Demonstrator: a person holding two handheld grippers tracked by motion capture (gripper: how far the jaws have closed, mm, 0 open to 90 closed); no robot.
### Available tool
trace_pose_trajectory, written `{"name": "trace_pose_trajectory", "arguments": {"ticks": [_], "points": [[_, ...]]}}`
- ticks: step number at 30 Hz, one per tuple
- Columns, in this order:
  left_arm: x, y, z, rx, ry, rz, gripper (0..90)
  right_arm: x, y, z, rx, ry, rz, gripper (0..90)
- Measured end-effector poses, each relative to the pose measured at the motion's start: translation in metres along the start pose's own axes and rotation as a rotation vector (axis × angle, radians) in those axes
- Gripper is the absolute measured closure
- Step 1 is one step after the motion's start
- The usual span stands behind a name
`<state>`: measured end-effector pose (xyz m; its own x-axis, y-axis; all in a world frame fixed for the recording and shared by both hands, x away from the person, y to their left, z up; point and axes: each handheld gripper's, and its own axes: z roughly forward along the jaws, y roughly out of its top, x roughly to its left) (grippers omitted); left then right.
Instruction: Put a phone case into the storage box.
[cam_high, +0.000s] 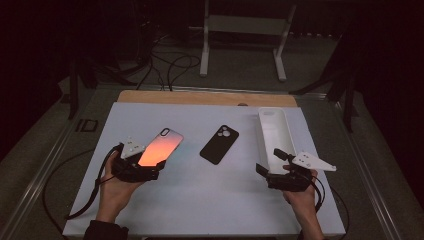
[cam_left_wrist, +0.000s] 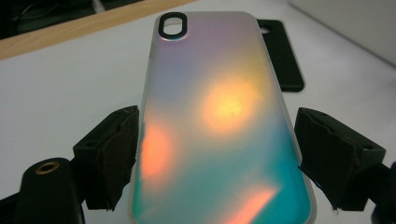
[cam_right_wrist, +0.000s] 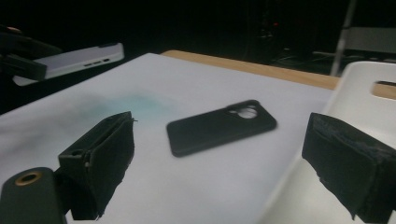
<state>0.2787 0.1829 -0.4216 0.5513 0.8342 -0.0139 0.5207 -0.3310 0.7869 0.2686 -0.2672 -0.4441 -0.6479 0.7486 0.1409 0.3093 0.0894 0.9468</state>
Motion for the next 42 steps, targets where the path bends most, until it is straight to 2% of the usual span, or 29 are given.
{"name": "trace_pose_trajectory", "arguments": {"ticks": [4, 8, 12, 24, 32, 36, 41, 42], "points": [[-0.011, 0.008, 0.002, -0.016, -0.033, 0.027, 16.8, 0.005, 0.009, 0.010, 0.014, 0.031, 0.014, 9.2], [-0.021, 0.012, 0.003, -0.043, -0.063, 0.053, 16.8, 0.011, 0.016, 0.018, 0.027, 0.058, 0.004, 9.2], [-0.029, 0.014, 0.006, -0.052, -0.098, 0.067, 16.8, 0.017, 0.021, 0.026, 0.043, 0.086, 0.013, 9.2], [-0.054, 0.021, 0.007, -0.085, -0.161, 0.128, 16.8, 0.035, 0.032, 0.051, 0.083, 0.169, 0.031, 9.2], [-0.068, 0.023, 0.009, -0.117, -0.211, 0.151, 16.8, 0.052, 0.041, 0.074, 0.141, 0.271, 0.076, 9.3], [-0.074, 0.023, 0.008, -0.144, -0.243, 0.166, 16.8, 0.057, 0.041, 0.083, 0.173, 0.302, 0.099, 13.5], [-0.078, 0.022, 0.010, -0.140, -0.259, 0.179, 16.8, 0.061, 0.040, 0.087, 0.184, 0.337, 0.115, 18.0], [-0.081, 0.022, 0.012, -0.140, -0.262, 0.189, 16.8, 0.063, 0.041, 0.088, 0.189, 0.365, 0.138, 22.7]]}}
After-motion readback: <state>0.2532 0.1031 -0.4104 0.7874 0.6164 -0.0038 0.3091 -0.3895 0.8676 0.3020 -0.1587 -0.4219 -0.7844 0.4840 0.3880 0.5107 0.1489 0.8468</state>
